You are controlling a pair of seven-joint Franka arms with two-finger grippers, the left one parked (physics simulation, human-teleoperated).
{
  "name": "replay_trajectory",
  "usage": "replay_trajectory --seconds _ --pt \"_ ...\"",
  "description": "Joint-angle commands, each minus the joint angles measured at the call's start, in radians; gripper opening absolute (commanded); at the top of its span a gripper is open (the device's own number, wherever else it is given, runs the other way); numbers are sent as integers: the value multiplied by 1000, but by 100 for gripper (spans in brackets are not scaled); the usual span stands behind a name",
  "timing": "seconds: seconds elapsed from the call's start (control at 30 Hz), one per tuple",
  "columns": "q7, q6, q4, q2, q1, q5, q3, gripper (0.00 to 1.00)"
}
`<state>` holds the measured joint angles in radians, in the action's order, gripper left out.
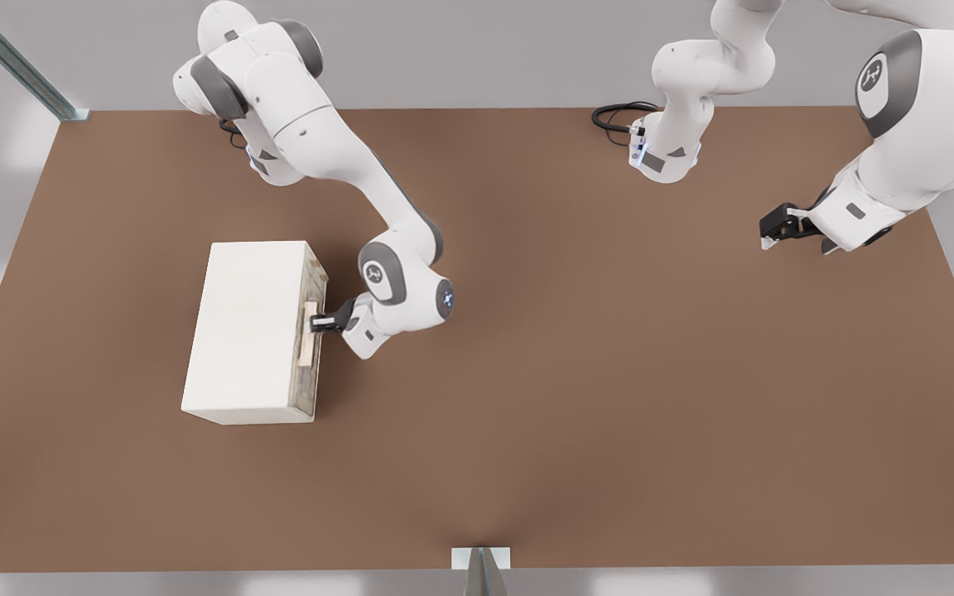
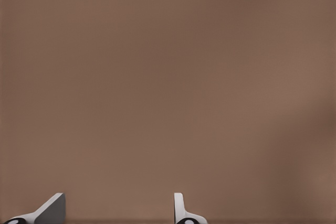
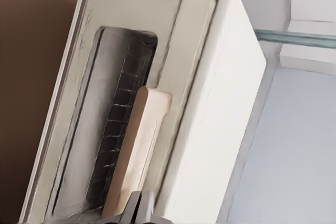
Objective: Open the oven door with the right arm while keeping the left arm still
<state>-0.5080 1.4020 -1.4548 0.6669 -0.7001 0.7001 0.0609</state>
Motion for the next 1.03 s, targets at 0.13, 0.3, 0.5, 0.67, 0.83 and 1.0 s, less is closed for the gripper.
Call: replay_trajectory --seconds 0.13,0.3,0.5,0.67,0.83,1.0 --pt "318 -17 188 -50 103 -237 5 21" --pt "597 -32 179 -248 501 -712 8 100" --pt "539 -21 -21 -544 547 -712 13 100" --pt "537 -20 -25 -546 548 -714 13 100" --pt "537 -11 -47 -561 559 -714 14 100" --pt "537 0 -61 -566 559 -714 13 100"
